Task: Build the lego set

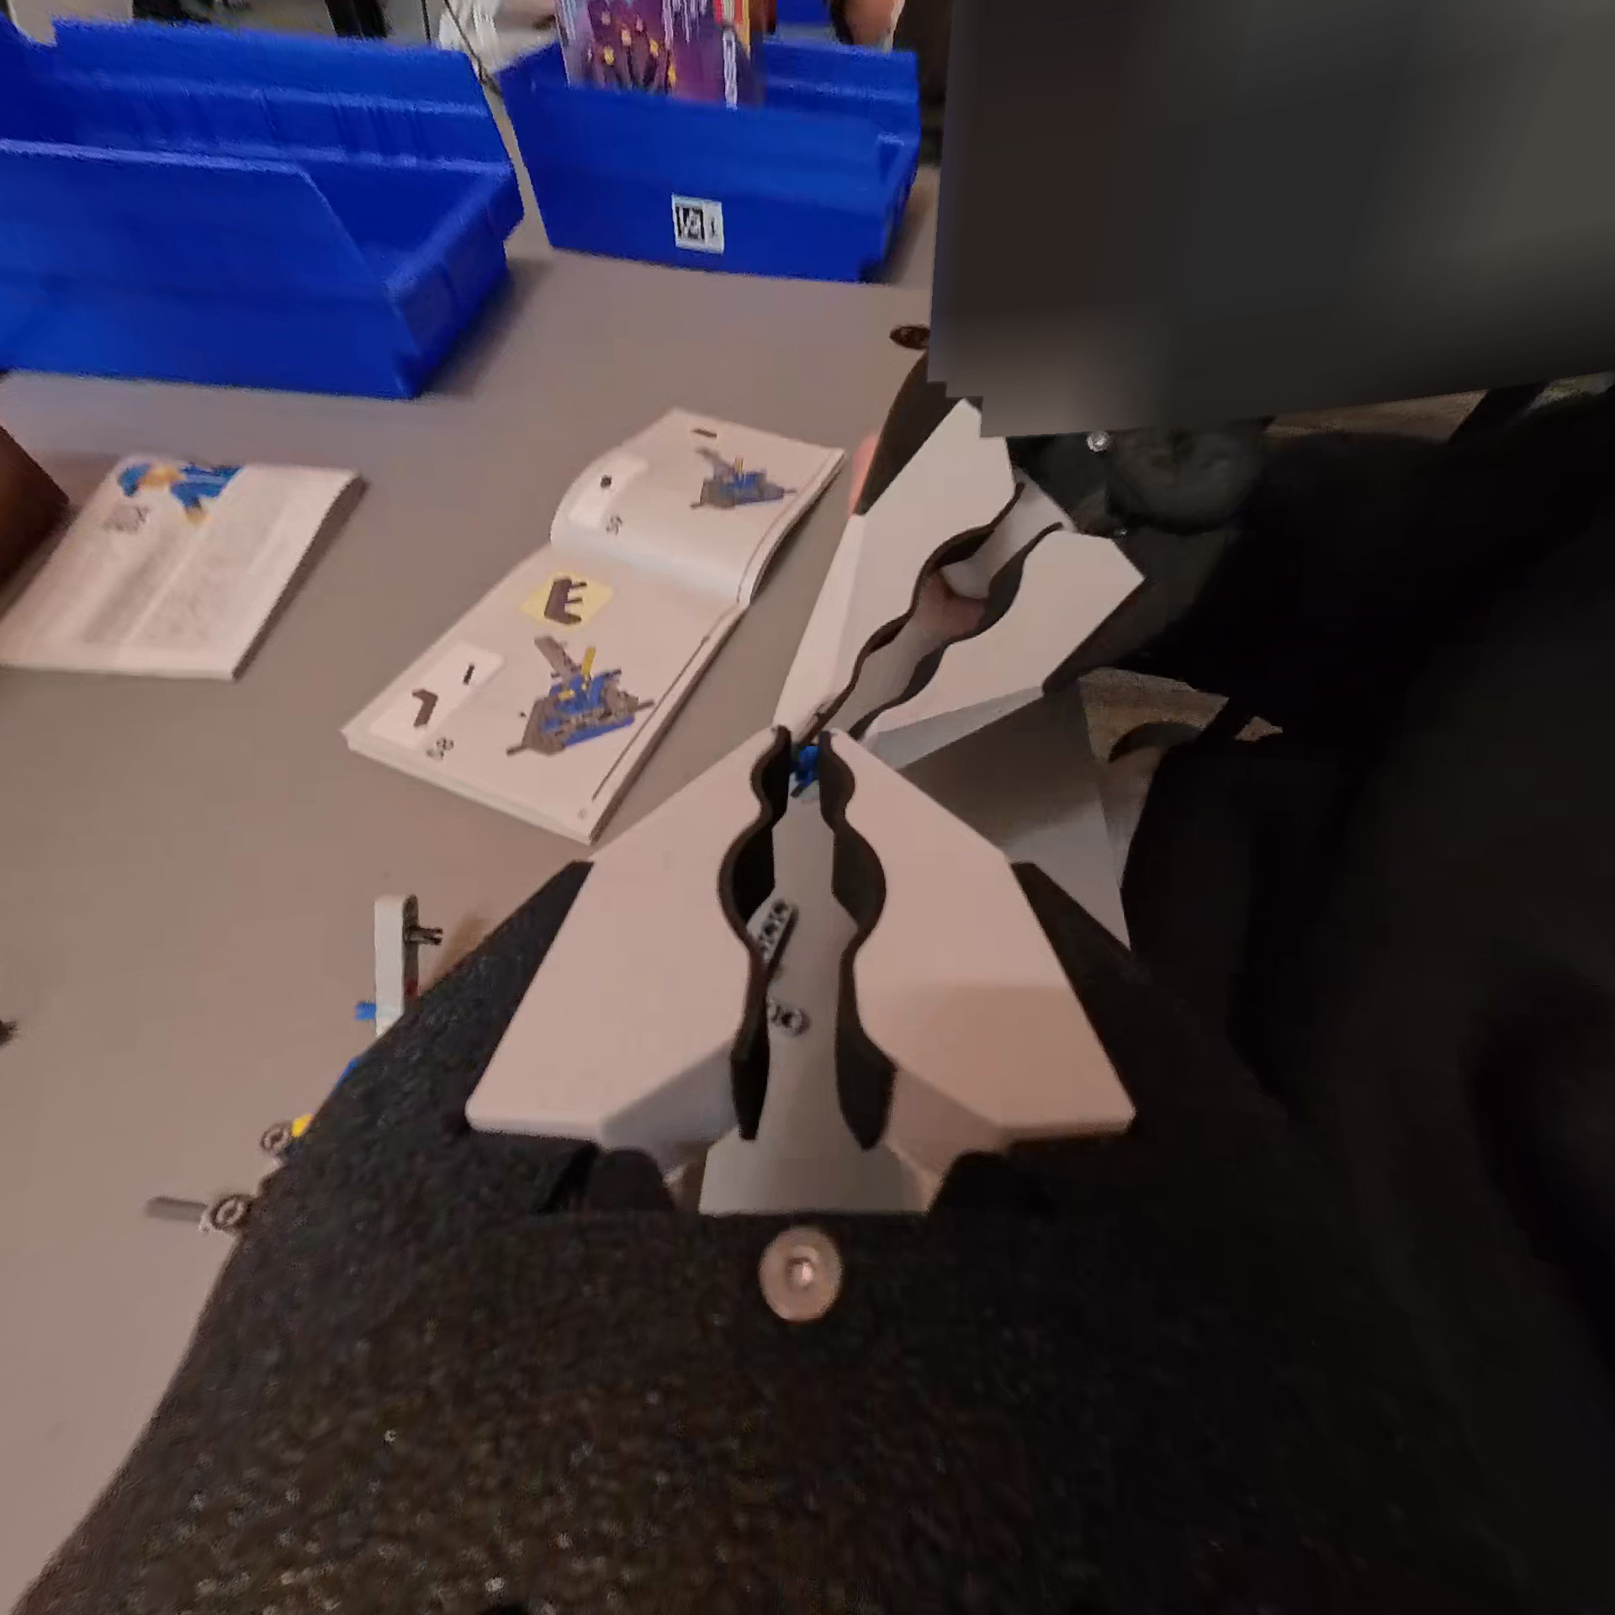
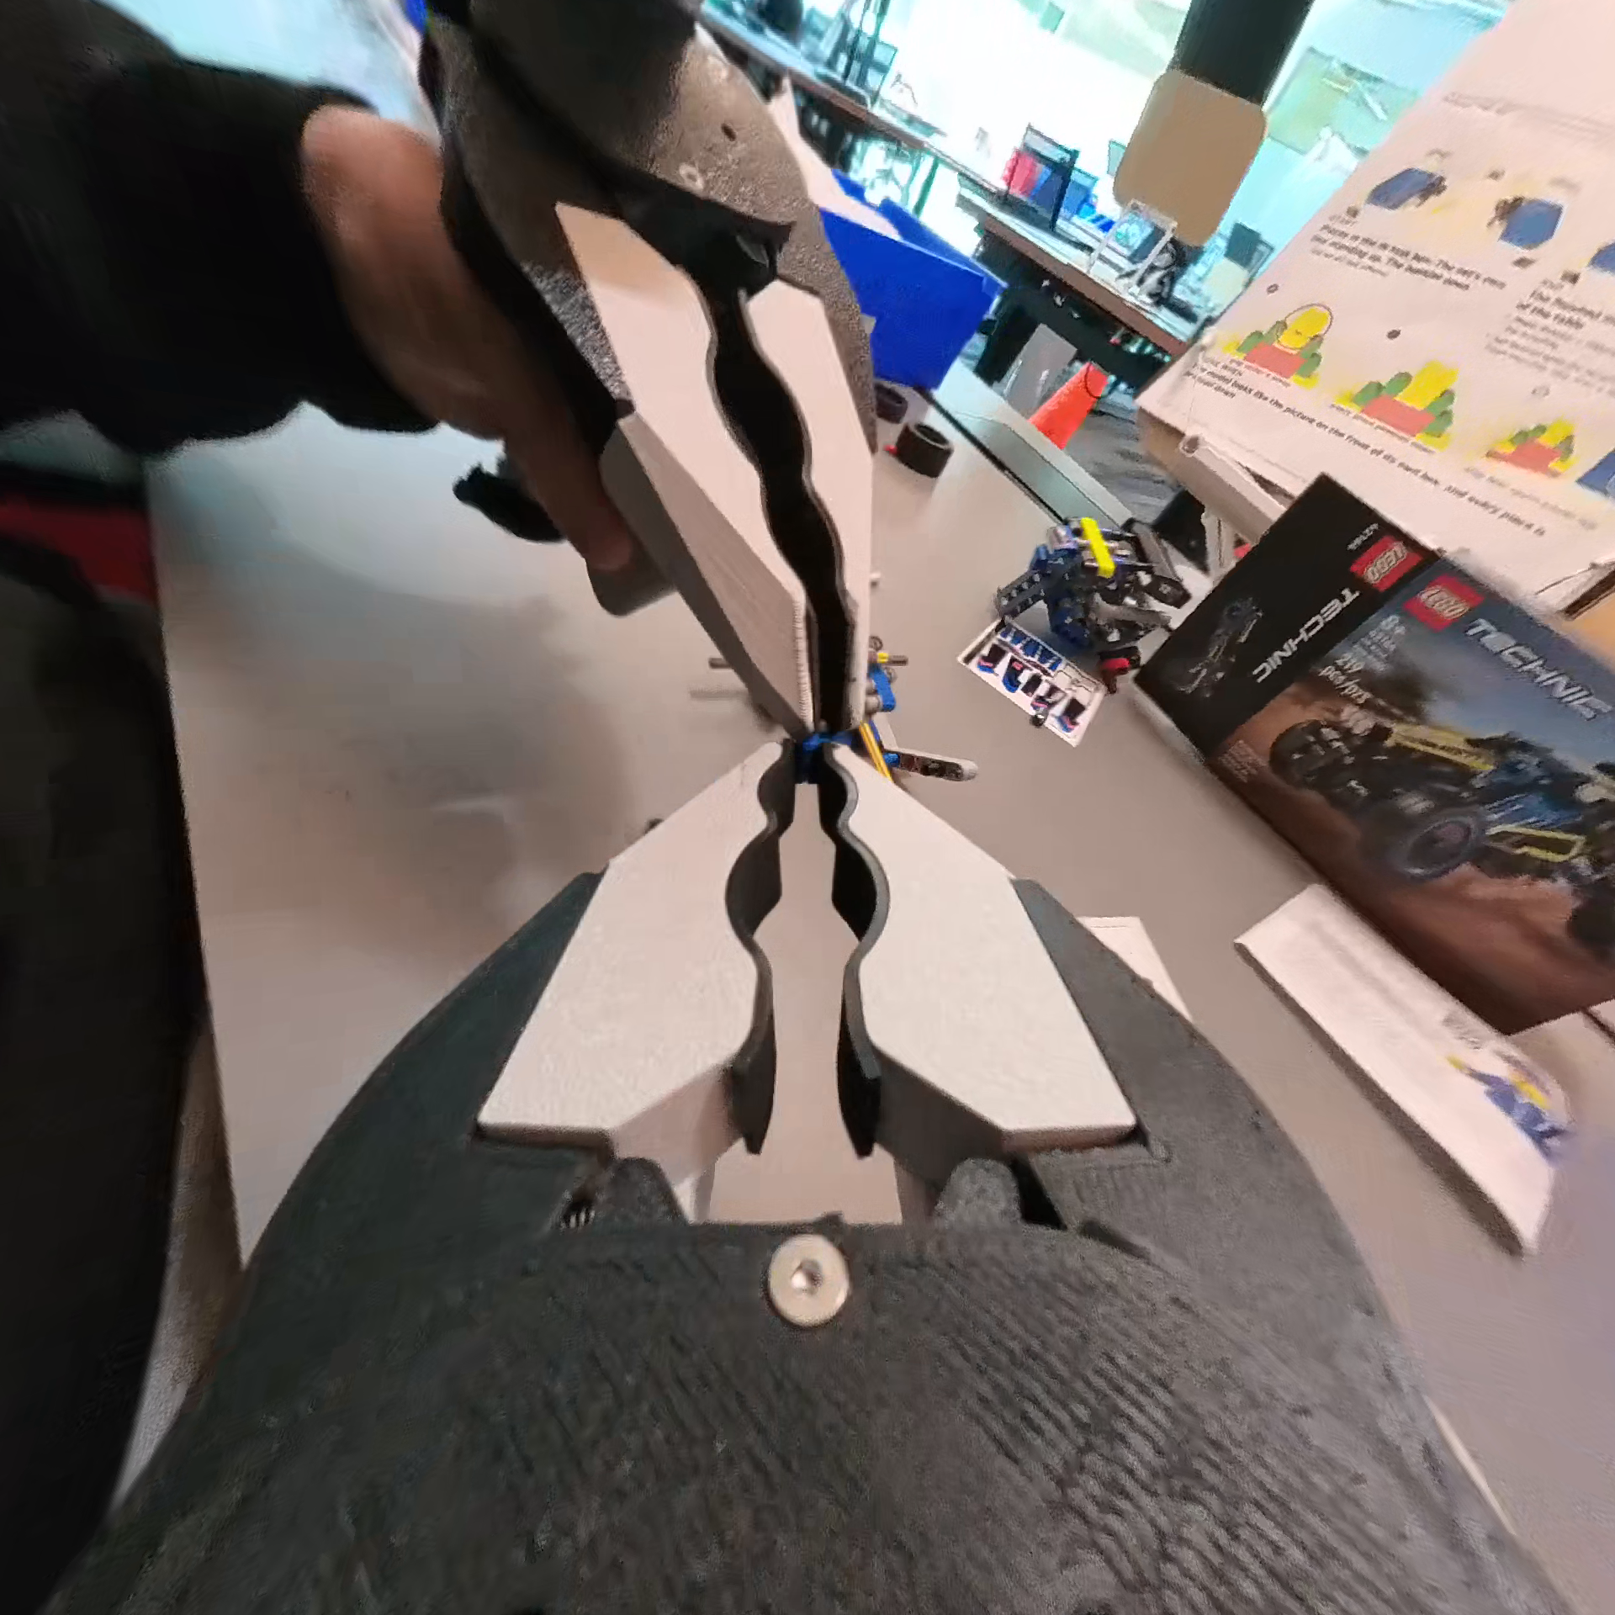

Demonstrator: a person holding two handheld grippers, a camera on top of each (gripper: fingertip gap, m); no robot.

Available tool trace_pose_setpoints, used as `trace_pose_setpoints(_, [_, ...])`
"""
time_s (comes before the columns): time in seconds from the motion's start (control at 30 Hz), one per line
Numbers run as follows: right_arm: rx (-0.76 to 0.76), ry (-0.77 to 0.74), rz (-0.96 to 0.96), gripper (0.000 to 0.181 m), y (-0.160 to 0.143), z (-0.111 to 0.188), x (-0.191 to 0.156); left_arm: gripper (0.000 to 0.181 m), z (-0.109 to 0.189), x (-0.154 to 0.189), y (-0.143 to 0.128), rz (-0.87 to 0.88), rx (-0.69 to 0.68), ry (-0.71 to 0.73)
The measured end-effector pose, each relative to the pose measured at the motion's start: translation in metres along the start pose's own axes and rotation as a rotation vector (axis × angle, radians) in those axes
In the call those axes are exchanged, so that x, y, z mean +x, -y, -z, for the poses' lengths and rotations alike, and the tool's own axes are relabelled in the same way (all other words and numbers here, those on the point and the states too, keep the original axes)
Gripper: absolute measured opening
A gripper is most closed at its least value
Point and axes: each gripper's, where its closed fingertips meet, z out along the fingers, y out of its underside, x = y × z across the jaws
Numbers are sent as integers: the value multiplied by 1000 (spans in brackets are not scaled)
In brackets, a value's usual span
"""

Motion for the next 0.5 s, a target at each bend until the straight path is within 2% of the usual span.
trace_pose_setpoints(0.03, [10,15,-25,2,1,0,-1,3,0,1,1,-17,4,-3])
trace_pose_setpoints(0.5, [106,84,-158,2,10,4,-2,7,11,3,6,-174,34,14])
